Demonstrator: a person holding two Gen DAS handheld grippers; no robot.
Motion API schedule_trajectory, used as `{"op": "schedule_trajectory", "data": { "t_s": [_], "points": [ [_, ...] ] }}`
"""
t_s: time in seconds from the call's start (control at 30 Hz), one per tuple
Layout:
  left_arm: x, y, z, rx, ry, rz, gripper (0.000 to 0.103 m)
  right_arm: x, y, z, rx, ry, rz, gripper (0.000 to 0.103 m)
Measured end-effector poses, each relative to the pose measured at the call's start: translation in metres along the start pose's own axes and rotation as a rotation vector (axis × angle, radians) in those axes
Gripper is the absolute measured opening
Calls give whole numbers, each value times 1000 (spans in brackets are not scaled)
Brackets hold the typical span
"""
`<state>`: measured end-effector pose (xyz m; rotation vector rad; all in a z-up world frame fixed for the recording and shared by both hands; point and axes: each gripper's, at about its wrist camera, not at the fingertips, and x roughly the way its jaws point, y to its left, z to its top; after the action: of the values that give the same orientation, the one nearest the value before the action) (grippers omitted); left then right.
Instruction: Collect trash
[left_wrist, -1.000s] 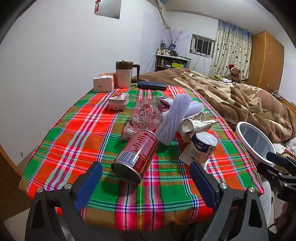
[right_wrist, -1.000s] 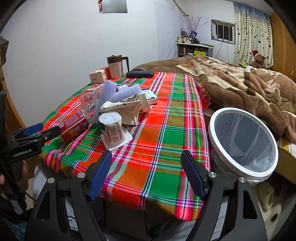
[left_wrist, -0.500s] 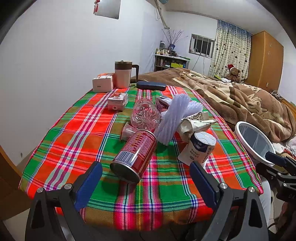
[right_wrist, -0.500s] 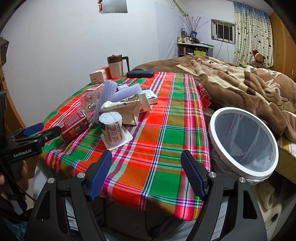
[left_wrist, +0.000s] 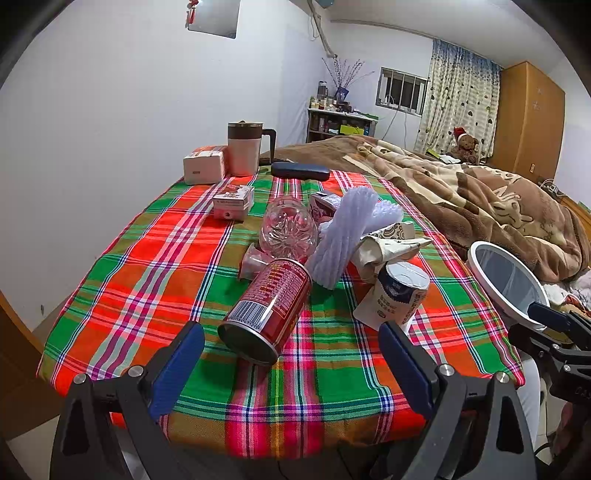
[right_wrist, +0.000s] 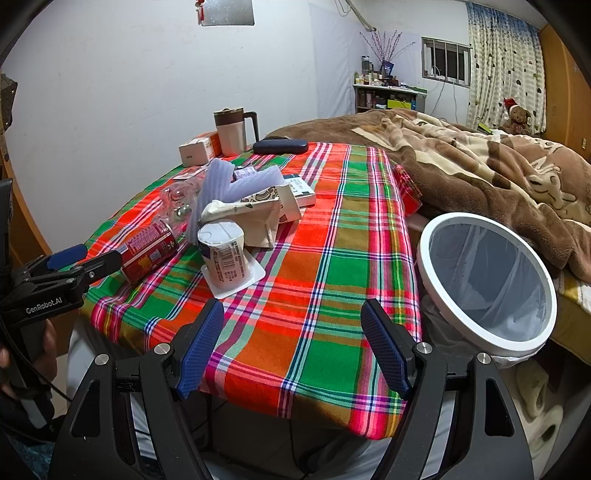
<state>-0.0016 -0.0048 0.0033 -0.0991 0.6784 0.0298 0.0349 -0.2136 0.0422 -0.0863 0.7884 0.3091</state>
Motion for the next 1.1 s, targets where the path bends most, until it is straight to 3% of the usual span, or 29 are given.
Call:
{"op": "schedule_trajectory", "data": {
  "t_s": [1.1],
  "points": [
    [12,10,1,9,7,8,96,12,5,2,-13,30,24,78]
  ]
}}
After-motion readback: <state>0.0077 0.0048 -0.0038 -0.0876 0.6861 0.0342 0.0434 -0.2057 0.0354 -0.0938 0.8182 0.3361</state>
